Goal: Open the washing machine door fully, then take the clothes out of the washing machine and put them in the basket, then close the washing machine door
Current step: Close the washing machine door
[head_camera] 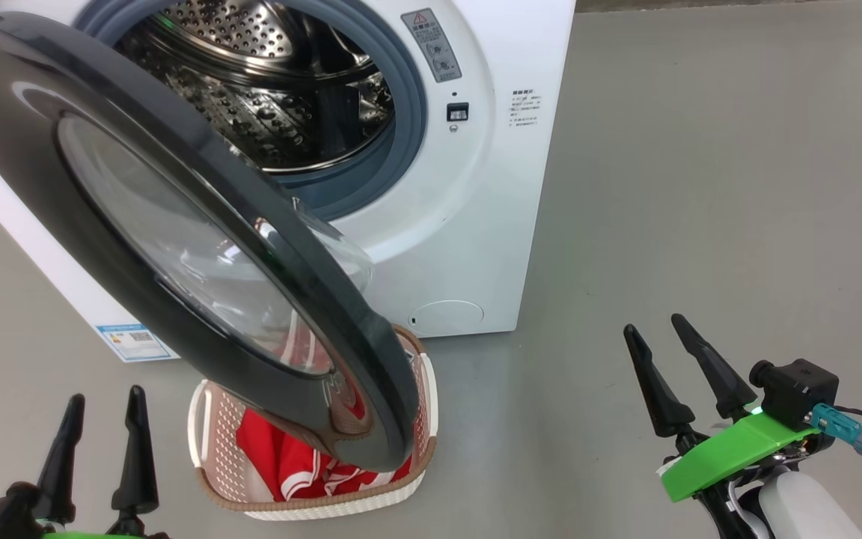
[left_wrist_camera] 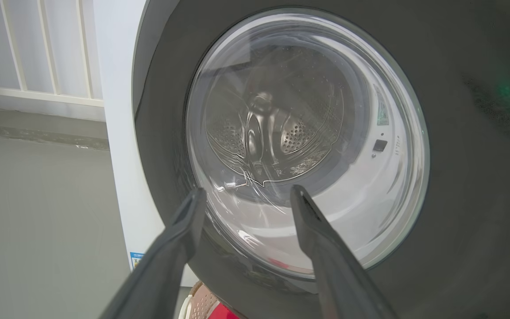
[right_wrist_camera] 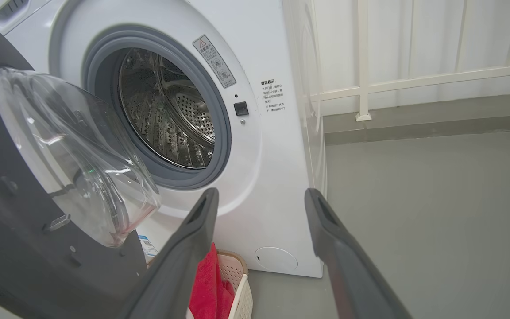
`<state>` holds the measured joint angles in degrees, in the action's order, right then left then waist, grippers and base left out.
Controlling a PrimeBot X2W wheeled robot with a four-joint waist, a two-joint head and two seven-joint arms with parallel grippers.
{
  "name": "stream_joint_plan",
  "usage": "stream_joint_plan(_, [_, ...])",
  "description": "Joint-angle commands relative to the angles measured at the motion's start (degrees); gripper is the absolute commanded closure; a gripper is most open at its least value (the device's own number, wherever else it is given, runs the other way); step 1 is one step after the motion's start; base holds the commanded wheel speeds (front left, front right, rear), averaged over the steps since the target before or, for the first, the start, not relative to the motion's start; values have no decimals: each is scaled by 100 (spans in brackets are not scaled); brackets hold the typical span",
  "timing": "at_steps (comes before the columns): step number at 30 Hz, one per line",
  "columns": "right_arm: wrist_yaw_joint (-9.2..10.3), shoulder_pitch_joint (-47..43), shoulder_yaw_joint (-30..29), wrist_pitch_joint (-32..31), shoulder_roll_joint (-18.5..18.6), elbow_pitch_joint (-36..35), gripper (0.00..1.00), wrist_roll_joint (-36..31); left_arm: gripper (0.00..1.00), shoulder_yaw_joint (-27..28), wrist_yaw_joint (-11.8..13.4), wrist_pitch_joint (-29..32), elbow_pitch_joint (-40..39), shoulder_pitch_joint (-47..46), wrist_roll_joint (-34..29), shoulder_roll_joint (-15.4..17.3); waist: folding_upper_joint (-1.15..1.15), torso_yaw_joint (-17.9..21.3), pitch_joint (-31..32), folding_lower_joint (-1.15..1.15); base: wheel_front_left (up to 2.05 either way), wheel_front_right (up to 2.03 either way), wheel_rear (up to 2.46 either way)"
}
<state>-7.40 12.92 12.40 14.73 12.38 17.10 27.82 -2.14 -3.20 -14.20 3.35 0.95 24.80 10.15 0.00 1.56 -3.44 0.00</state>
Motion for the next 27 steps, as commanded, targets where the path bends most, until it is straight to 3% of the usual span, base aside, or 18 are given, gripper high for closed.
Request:
stream_joint_plan(1, [-9,134,131,27,44,-127,0,1,0,183,24,-61,-103,-194,-39,71,0,-4,4,0,0,0,0])
stream_joint_plan(27, [-9,130,-9,27,6,-219,0,-158,0,218,-9,-78,-76,-212,-116,-15,0,-51,-37,0,0,0,0])
